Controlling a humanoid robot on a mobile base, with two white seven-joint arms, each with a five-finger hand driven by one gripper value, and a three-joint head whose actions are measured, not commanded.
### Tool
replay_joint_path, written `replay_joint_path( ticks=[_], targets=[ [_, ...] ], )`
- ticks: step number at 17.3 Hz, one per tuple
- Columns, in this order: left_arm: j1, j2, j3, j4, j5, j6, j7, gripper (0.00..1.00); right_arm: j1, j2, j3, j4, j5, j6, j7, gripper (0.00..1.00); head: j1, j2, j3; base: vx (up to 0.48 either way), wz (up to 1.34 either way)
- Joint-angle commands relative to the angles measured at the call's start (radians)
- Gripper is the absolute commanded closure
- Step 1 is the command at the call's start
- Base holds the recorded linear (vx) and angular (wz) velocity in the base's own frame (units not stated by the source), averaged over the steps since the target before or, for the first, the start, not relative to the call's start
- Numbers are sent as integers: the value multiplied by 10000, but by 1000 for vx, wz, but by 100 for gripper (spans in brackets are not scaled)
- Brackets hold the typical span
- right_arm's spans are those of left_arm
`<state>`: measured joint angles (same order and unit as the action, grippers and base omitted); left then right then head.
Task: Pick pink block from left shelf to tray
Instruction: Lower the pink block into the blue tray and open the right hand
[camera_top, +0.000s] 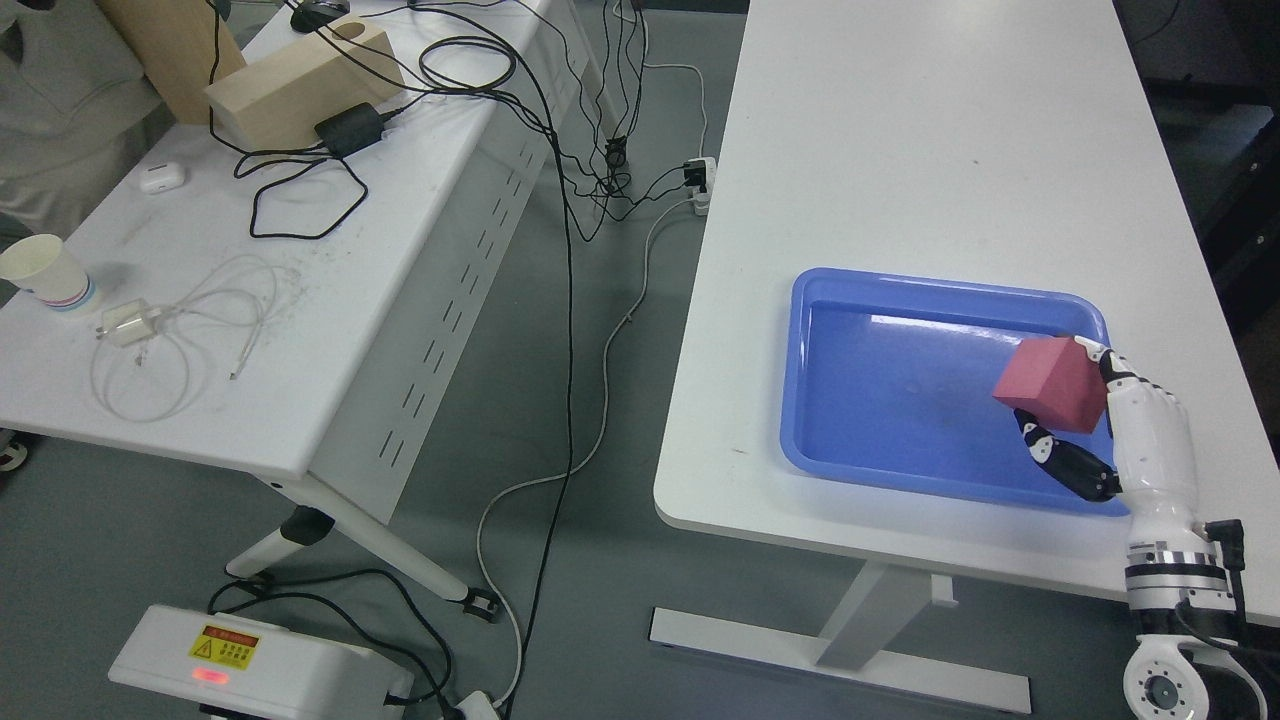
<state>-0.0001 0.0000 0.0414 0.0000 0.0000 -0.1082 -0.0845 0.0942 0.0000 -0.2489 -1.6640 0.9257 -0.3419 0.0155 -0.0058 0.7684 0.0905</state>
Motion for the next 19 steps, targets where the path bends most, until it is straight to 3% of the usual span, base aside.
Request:
replay_joint_path(
  ticks=[1,3,5,10,13,16,19],
  targets=[
    [-321,174,0,-175,-15,-7,1,0,-37,-175,740,-3,361,29,612,85,0,0,0,206,-20],
    [-321,174,0,-175,-15,-7,1,0,-37,-175,725,-3,346,242,628,68,0,0,0,163,-3],
    [-321,174,0,-175,0,-7,1,0,-37,-175,633,-3,148,641,597,42,0,0,0,134,-24],
    [-321,174,0,-175,0,-7,1,0,9,-175,618,-3,-1094,735,643,5,0,0,0,55,-1],
    [-321,174,0,-175,0,-7,1,0,39,-175,618,-3,-2073,659,1373,1,0,0,0,10,0],
    [-321,174,0,-175,0,-7,1,0,24,-175,236,-49,-5336,688,2787,1,0,0,0,0,0],
    [-321,174,0,-175,-15,-7,1,0,-7,-175,-210,-49,-7289,765,3647,1,0,0,0,0,0]
  ],
)
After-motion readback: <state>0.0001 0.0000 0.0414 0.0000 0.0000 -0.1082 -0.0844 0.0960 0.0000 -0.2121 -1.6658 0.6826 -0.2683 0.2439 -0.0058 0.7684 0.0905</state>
